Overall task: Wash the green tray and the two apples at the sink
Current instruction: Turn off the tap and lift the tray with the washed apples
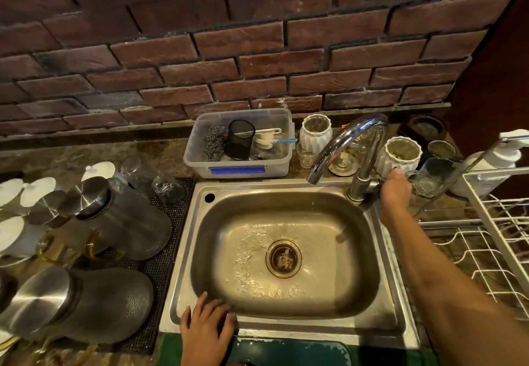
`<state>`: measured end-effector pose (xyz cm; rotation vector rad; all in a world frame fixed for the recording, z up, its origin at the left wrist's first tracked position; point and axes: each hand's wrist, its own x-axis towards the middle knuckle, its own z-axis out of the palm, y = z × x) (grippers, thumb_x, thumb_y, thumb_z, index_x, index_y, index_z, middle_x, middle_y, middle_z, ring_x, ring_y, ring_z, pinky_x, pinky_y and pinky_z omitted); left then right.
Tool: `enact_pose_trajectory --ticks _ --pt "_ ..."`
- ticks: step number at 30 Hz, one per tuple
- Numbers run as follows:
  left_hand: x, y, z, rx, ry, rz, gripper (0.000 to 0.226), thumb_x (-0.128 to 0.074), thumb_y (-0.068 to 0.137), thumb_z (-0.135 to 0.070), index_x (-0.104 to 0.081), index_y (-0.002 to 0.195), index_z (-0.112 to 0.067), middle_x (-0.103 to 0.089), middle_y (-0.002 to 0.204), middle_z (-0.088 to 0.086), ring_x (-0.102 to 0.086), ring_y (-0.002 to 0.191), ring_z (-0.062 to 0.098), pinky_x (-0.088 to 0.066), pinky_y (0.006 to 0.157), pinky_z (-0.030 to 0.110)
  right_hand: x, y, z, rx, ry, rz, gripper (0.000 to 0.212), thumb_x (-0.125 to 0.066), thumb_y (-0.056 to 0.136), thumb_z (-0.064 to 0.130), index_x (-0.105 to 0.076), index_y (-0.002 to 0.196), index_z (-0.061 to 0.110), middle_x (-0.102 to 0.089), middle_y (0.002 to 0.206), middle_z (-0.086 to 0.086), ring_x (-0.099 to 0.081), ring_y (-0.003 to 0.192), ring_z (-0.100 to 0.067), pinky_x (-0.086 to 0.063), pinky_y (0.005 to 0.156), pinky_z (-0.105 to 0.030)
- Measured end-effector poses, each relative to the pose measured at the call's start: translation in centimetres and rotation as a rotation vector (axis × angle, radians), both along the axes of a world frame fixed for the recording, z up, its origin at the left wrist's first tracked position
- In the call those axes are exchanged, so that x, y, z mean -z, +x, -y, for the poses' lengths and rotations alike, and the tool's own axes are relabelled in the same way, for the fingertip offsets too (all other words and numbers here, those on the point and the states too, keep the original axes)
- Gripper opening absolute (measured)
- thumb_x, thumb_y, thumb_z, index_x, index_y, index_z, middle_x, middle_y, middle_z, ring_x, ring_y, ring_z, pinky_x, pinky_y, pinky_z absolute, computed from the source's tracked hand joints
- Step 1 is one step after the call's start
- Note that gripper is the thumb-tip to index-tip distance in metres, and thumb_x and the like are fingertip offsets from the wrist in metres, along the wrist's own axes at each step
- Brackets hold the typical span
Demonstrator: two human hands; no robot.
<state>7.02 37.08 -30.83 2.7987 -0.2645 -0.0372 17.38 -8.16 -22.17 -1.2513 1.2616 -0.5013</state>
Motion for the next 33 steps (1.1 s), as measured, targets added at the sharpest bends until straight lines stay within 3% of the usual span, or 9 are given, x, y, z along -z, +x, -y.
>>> enact_pose_trajectory --ticks 7,12,15,18,20,22,25,29,33 --pt "-0.8 -0.1 0.2 -0.034 -0.005 -0.092 0.039 -0.045 0.073 -0.053 -0.079 0.081 -0.036 -0.076 0.101 -0.011 -0.05 0.126 0.014 -0.034 0.102 0.051 -1.2 -2.2 -1.4 -0.25 -0.131 -0.061 0.054 -0.028 0.103 0.039 -0.025 0.155 0.021 -0.032 0.158 -0.013 -0.032 0.143 -0.034 -0.026 0.116 -0.05" --pt "-2.0 -0.3 -0.2 -0.031 -0.055 -0.197 0.051 -0.049 0.075 -0.056 -0.078 0.104 -0.025 -0.069 0.124 -0.004 -0.048 0.137 0.024 -0.029 0.112 0.049 -1.1 -8.3 -5.9 -0.328 -0.132 -0.087 0.058 -0.038 0.103 0.029 -0.02 0.156 0.016 -0.028 0.16 -0.015 -0.03 0.144 -0.035 -0.027 0.117 -0.055" --pt "-3.2 -0.6 -0.5 -0.028 -0.144 -0.15 0.068 -0.046 0.076 -0.063 -0.08 0.094 -0.007 -0.075 0.108 0.012 -0.064 0.115 0.038 -0.049 0.096 0.048 -1.2 -13.2 -8.4 -0.388 -0.11 -0.119 0.053 -0.044 0.102 0.027 -0.03 0.153 0.018 -0.042 0.149 -0.018 -0.049 0.127 -0.035 -0.039 0.107 -0.055" --pt "-3.8 -1.6 -0.9 -0.088 -0.334 -0.205 0.048 -0.059 0.077 -0.045 -0.079 0.09 -0.003 -0.074 0.1 0.02 -0.068 0.101 0.041 -0.046 0.091 0.037 -1.2 -17.6 -10.8 -0.465 -0.095 -0.127 0.045 -0.049 0.101 0.023 -0.043 0.144 0.012 -0.052 0.138 -0.02 -0.055 0.092 -0.016 -0.046 0.087 -0.041" --pt "-3.9 -2.1 -1.5 -0.167 -0.44 -0.189 0.023 -0.076 0.081 -0.017 -0.077 0.098 -0.003 -0.072 0.106 0.02 -0.065 0.105 0.042 -0.045 0.097 0.045 -1.2 -19.9 -12.0 -0.524 -0.066 -0.153 0.047 -0.051 0.1 0.023 -0.043 0.144 0.008 -0.054 0.137 -0.021 -0.057 0.103 -0.025 -0.045 0.09 -0.039" --pt "-4.0 -2.8 -2.2 -0.28 -0.543 -0.246 0.024 -0.077 0.081 -0.001 -0.074 0.103 -0.01 -0.069 0.108 0.016 -0.062 0.108 0.039 -0.046 0.097 0.043 -1.4 -21.6 -13.3 -0.567 -0.04 -0.175 0.052 -0.052 0.1 0.025 -0.039 0.147 0.007 -0.051 0.143 -0.022 -0.054 0.123 -0.035 -0.043 0.099 -0.041" --pt "-4.7 -4.0 -3.0 -0.437 -0.678 -0.332 0.018 -0.075 0.086 -0.007 -0.072 0.097 -0.021 -0.068 0.107 0.015 -0.063 0.106 0.033 -0.045 0.1 0.039 -1.8 -23.7 -15.0 -0.615 -0.02 -0.207 0.056 -0.055 0.099 0.028 -0.039 0.148 0.005 -0.048 0.146 -0.021 -0.049 0.131 -0.034 -0.04 0.1 -0.034" --pt "-5.2 -5.4 -3.7 -0.503 -0.766 -0.408 0.015 -0.074 0.085 -0.001 -0.07 0.095 -0.011 -0.068 0.093 0.016 -0.064 0.1 0.031 -0.042 0.093 0.033 -2.0 -25.7 -16.8 -0.665 0.038 -0.243 0.06 -0.057 0.098 0.033 -0.04 0.147 0.003 -0.049 0.146 -0.02 -0.047 0.133 -0.03 -0.036 0.099 -0.028" --pt "-6.0 -6.6 -4.0 -0.51 -0.737 -0.551 0.028 -0.072 0.089 -0.013 -0.066 0.114 -0.001 -0.064 0.112 0.02 -0.058 0.111 0.031 -0.039 0.101 0.037 -1.8 -27.6 -18.3 -0.692 0.054 -0.269 0.065 -0.056 0.097 0.039 -0.038 0.148 0.003 -0.045 0.15 -0.018 -0.045 0.136 -0.03 -0.037 0.105 -0.032"
